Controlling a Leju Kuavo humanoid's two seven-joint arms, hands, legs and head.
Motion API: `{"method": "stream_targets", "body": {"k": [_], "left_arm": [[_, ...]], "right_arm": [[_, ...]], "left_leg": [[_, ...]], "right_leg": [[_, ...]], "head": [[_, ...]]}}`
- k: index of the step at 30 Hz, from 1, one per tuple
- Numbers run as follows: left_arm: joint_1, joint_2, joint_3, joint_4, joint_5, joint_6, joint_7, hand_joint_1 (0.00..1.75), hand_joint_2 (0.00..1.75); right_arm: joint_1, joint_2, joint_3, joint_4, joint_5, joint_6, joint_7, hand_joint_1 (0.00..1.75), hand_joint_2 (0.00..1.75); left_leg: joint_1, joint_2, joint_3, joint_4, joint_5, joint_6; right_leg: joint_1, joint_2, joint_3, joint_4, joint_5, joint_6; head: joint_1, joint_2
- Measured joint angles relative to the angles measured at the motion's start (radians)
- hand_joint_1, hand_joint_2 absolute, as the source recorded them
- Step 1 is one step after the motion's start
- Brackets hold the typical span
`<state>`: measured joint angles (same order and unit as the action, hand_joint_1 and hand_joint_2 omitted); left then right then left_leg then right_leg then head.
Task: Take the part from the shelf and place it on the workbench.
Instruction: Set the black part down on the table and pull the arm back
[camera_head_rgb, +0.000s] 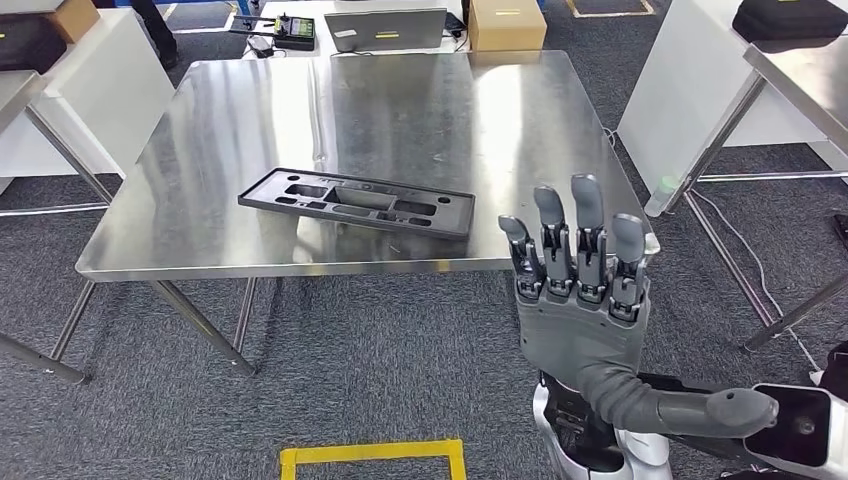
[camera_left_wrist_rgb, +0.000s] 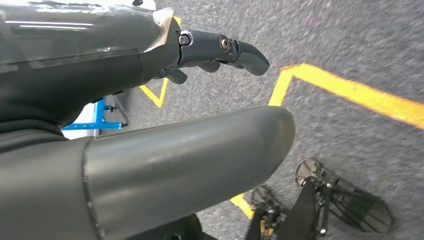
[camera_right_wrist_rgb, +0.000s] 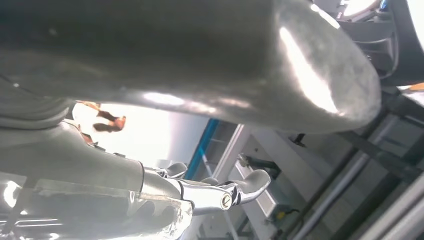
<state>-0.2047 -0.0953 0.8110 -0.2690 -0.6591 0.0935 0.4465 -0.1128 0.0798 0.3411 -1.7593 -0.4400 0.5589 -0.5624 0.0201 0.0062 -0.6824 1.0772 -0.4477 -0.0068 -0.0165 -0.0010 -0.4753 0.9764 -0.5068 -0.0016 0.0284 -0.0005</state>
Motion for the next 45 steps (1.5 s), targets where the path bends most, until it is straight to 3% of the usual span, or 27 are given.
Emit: {"method": "stream_targets", "body": {"k": [2, 3, 4, 5, 7, 9, 10, 12, 14, 15, 17, 19, 21, 23, 25, 26, 28, 29, 31, 33, 34, 36, 38, 40, 42, 44, 45], "left_arm": [[0.001, 0.000, 0.000, 0.000, 0.001, 0.001, 0.000, 0.00, 0.00], [0.001, 0.000, 0.000, 0.000, 0.001, 0.001, 0.000, 0.00, 0.00], [0.002, 0.000, 0.000, 0.000, 0.001, 0.001, 0.000, 0.00, 0.00], [0.002, -0.001, 0.000, 0.000, 0.001, 0.000, 0.000, 0.00, 0.00], [0.001, -0.001, 0.000, 0.000, -0.001, -0.003, 0.000, 0.00, 0.00], [-0.001, -0.001, -0.001, 0.000, -0.003, -0.009, 0.000, 0.00, 0.00], [-0.002, -0.001, -0.002, 0.000, -0.004, -0.012, 0.000, 0.00, 0.00], [-0.002, -0.002, -0.004, 0.000, -0.006, -0.014, 0.000, 0.00, 0.00], [-0.003, -0.003, -0.005, 0.000, -0.009, -0.016, 0.000, 0.00, 0.00], [-0.004, -0.003, -0.006, 0.000, -0.011, -0.017, 0.000, 0.00, 0.00], [-0.004, -0.003, -0.007, 0.000, -0.014, -0.018, 0.000, 0.00, 0.00], [-0.004, -0.003, -0.011, 0.000, -0.018, -0.019, 0.000, 0.00, 0.00], [-0.003, -0.004, -0.014, 0.000, -0.021, -0.021, 0.000, 0.00, 0.00], [-0.004, -0.006, -0.016, 0.000, -0.021, -0.023, 0.000, 0.00, 0.00], [-0.004, -0.008, -0.018, 0.000, -0.021, -0.025, 0.000, 0.00, 0.00], [-0.004, -0.008, -0.019, 0.000, -0.021, -0.027, 0.000, 0.00, 0.00], [-0.003, -0.008, -0.022, 0.000, -0.021, -0.030, 0.000, 0.00, 0.00], [-0.002, -0.007, -0.022, 0.000, -0.021, -0.030, 0.000, 0.00, 0.00], [-0.001, -0.008, -0.023, 0.000, -0.021, -0.030, 0.000, 0.00, 0.00], [-0.001, -0.009, -0.023, 0.000, -0.021, -0.030, 0.000, 0.00, 0.00], [-0.001, -0.009, -0.023, 0.000, -0.021, -0.030, 0.000, 0.00, 0.00], [-0.001, -0.008, -0.024, 0.000, -0.021, -0.030, 0.000, 0.00, 0.00], [-0.002, -0.009, -0.025, 0.000, -0.022, -0.026, 0.000, 0.00, 0.00], [-0.005, -0.009, -0.028, 0.000, -0.024, -0.019, 0.000, 0.00, 0.00], [-0.005, -0.009, -0.031, 0.000, -0.027, -0.014, 0.000, 0.00, 0.00], [-0.004, -0.010, -0.031, 0.000, -0.031, -0.012, 0.000, 0.00, 0.00], [-0.004, -0.010, -0.032, 0.000, -0.033, -0.012, 0.000, 0.00, 0.00]], "right_arm": [[-0.002, 0.002, 0.001, 0.000, -0.001, -0.003, 0.004, 0.00, 0.00], [-0.002, 0.003, 0.001, 0.001, -0.001, -0.005, 0.006, 0.00, 0.00], [-0.002, 0.003, 0.001, 0.001, -0.002, -0.007, 0.007, 0.00, 0.00], [-0.002, 0.003, 0.001, 0.001, -0.002, -0.010, 0.009, 0.00, 0.00], [-0.002, 0.004, 0.001, 0.001, -0.003, -0.016, 0.013, 0.00, 0.00], [-0.004, 0.005, 0.000, 0.001, -0.003, -0.020, 0.016, 0.00, 0.00], [-0.005, 0.006, 0.000, 0.000, -0.002, -0.022, 0.017, 0.00, 0.00], [-0.005, 0.006, 0.000, 0.000, 0.001, -0.026, 0.019, 0.00, 0.00], [-0.003, 0.004, 0.000, 0.000, 0.006, -0.031, 0.019, 0.00, 0.00], [-0.001, 0.003, 0.000, 0.000, 0.008, -0.034, 0.019, 0.00, 0.00], [0.003, -0.001, -0.002, 0.000, 0.010, -0.037, 0.017, 0.00, 0.00], [0.010, -0.005, -0.005, 0.000, 0.012, -0.041, 0.015, 0.00, 0.00], [0.014, -0.008, -0.008, 0.000, 0.017, -0.044, 0.012, 0.00, 0.00], [0.014, -0.009, -0.009, 0.000, 0.022, -0.047, 0.010, 0.00, 0.00], [0.014, -0.009, -0.010, -0.001, 0.027, -0.050, 0.007, 0.00, 0.00], [0.014, -0.010, -0.010, -0.002, 0.030, -0.052, 0.006, 0.00, 0.00], [0.017, -0.010, -0.010, -0.002, 0.038, -0.057, 0.004, 0.00, 0.00], [0.017, -0.010, -0.010, -0.002, 0.042, -0.060, 0.004, 0.00, 0.00], [0.018, -0.009, -0.010, -0.002, 0.047, -0.066, 0.002, 0.00, 0.00], [0.019, -0.009, -0.011, -0.002, 0.051, -0.069, 0.001, 0.00, 0.00], [0.021, -0.009, -0.011, -0.002, 0.055, -0.072, -0.001, 0.00, 0.00], [0.023, -0.010, -0.011, -0.002, 0.067, -0.082, -0.010, 0.00, 0.00], [0.024, -0.010, -0.011, -0.002, 0.079, -0.093, -0.024, 0.00, 0.00], [0.025, -0.011, -0.012, -0.005, 0.089, -0.102, -0.035, 0.00, 0.00], [0.027, -0.012, -0.013, -0.008, 0.096, -0.107, -0.039, 0.00, 0.00], [0.029, -0.016, -0.013, -0.009, 0.098, -0.110, -0.041, 0.00, 0.00], [0.030, -0.018, -0.013, -0.009, 0.098, -0.111, -0.041, 0.00, 0.00]], "left_leg": [[0.000, -0.003, -0.033, 0.130, -0.096, -0.005], [0.001, -0.004, -0.041, 0.185, -0.114, -0.006], [0.001, -0.004, -0.035, 0.214, -0.109, -0.006], [0.001, -0.004, -0.012, 0.207, -0.088, -0.004], [0.000, -0.004, 0.080, 0.098, -0.049, 0.002], [-0.004, -0.005, 0.169, -0.031, -0.055, 0.010], [-0.008, -0.006, 0.188, -0.064, -0.064, 0.015], [-0.014, -0.007, 0.184, -0.078, -0.057, 0.030], [-0.014, -0.001, 0.164, -0.083, -0.036, 0.051], [-0.013, 0.002, 0.150, -0.086, -0.023, 0.058], [-0.015, 0.005, 0.119, -0.086, 0.003, 0.066], [-0.017, 0.007, 0.084, -0.084, 0.031, 0.065], [-0.017, 0.008, 0.049, -0.083, 0.058, 0.062], [-0.018, 0.007, 0.022, -0.081, 0.083, 0.054], [-0.020, 0.007, 0.010, -0.081, 0.108, 0.044], [-0.020, 0.007, 0.007, -0.083, 0.119, 0.038], [-0.015, 0.006, 0.003, -0.087, 0.133, 0.025], [-0.012, 0.004, -0.003, -0.077, 0.115, 0.020], [-0.008, -0.001, -0.026, 0.002, 0.018, 0.010], [-0.006, -0.004, -0.052, 0.137, -0.080, 0.001], [-0.006, -0.004, -0.055, 0.191, -0.093, -0.001], [-0.004, -0.004, -0.021, 0.210, -0.055, -0.002], [-0.002, -0.004, 0.078, 0.099, -0.025, 0.000], [-0.006, -0.006, 0.174, -0.038, -0.053, 0.008], [-0.014, -0.004, 0.199, -0.090, -0.074, 0.022], [-0.016, 0.009, 0.188, -0.096, -0.060, 0.041], [-0.015, 0.017, 0.181, -0.100, -0.050, 0.051]], "right_leg": [[0.006, -0.002, -0.023, 0.001, 0.023, -0.010], [0.008, -0.002, -0.036, 0.003, 0.035, -0.010], [0.010, -0.002, -0.051, 0.005, 0.046, -0.009], [0.011, -0.003, -0.067, 0.007, 0.056, -0.007], [0.012, -0.002, -0.092, 0.013, 0.073, 0.000], [0.015, -0.004, -0.106, 0.020, 0.086, 0.012], [0.016, -0.006, -0.110, 0.021, 0.092, 0.019], [0.015, -0.008, -0.117, 0.021, 0.105, 0.033], [0.012, -0.007, -0.136, 0.045, 0.080, 0.035], [0.012, -0.005, -0.153, 0.082, 0.043, 0.030], [0.010, -0.003, -0.188, 0.201, -0.050, 0.020], [0.010, -0.003, -0.196, 0.304, -0.085, 0.029], [0.010, -0.003, -0.149, 0.293, -0.048, 0.050], [0.012, -0.001, -0.039, 0.157, -0.022, 0.056], [0.017, 0.002, 0.051, 0.018, -0.042, 0.041], [0.021, 0.002, 0.067, -0.014, -0.052, 0.033], [0.020, 0.001, 0.055, -0.020, -0.041, 0.015], [0.019, -0.001, 0.047, -0.019, -0.031, 0.004], [0.015, -0.004, 0.025, -0.020, -0.005, -0.015], [0.017, -0.005, -0.004, -0.019, 0.021, -0.021], [0.018, -0.005, -0.019, -0.017, 0.035, -0.020], [0.019, -0.005, -0.053, -0.011, 0.058, -0.014], [0.019, -0.004, -0.087, 0.000, 0.075, -0.006], [0.021, -0.004, -0.108, 0.010, 0.087, 0.005], [0.023, -0.003, -0.117, 0.013, 0.099, 0.017], [0.020, 0.000, -0.129, 0.025, 0.101, 0.027], [0.019, 0.002, -0.144, 0.053, 0.083, 0.027]], "head": [[0.000, 0.000], [0.000, 0.000], [0.000, 0.000], [0.000, 0.000], [-0.001, 0.000], [0.000, 0.000], [0.001, 0.000], [0.001, 0.000], [0.002, 0.000], [0.002, 0.000], [0.002, 0.000], [0.002, 0.000], [0.002, 0.000], [0.002, 0.000], [0.001, 0.000], [0.001, 0.000], [0.001, 0.000], [0.001, 0.000], [0.000, 0.000], [0.000, 0.000], [0.000, 0.000], [-0.001, 0.000], [-0.001, 0.000], [0.000, 0.000], [0.001, 0.000], [0.001, 0.000], [0.003, 0.000]]}}
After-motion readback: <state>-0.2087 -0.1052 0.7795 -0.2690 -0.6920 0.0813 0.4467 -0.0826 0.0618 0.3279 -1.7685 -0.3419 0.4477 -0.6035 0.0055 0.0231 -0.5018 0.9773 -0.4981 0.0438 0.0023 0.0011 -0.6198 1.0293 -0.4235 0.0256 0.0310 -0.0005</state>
